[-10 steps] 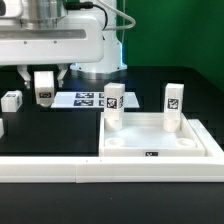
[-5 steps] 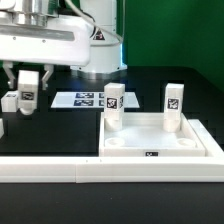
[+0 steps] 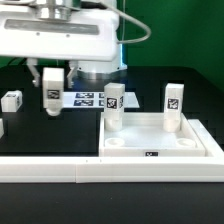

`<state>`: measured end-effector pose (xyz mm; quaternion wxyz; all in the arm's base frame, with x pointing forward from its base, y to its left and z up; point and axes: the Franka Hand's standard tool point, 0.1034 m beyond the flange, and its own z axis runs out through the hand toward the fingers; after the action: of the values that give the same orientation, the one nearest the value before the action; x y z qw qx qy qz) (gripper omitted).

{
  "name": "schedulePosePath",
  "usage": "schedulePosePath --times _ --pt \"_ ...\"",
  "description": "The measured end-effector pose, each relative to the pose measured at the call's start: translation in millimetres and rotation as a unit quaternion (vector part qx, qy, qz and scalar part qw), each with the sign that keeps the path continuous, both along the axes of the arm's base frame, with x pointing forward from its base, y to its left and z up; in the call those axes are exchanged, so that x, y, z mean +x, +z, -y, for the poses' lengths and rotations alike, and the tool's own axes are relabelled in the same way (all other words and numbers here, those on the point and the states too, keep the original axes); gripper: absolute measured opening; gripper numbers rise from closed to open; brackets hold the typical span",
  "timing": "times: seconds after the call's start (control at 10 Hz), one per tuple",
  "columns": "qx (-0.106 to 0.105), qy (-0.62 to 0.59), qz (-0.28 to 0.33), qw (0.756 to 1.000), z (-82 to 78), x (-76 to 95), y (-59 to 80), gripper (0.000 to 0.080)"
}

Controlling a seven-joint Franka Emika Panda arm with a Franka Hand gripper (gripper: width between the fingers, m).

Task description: Assemble square table

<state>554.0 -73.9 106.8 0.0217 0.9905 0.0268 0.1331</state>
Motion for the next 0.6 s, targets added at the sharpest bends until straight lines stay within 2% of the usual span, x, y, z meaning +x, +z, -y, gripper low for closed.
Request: schedulePosePath --times 0.1,0.6 --pt "0.0 0.002 0.007 1.0 -7.6 3.4 0.3 0.029" --pt "0.0 0.001 0.005 1.0 -4.0 2.1 -0.9 0.029"
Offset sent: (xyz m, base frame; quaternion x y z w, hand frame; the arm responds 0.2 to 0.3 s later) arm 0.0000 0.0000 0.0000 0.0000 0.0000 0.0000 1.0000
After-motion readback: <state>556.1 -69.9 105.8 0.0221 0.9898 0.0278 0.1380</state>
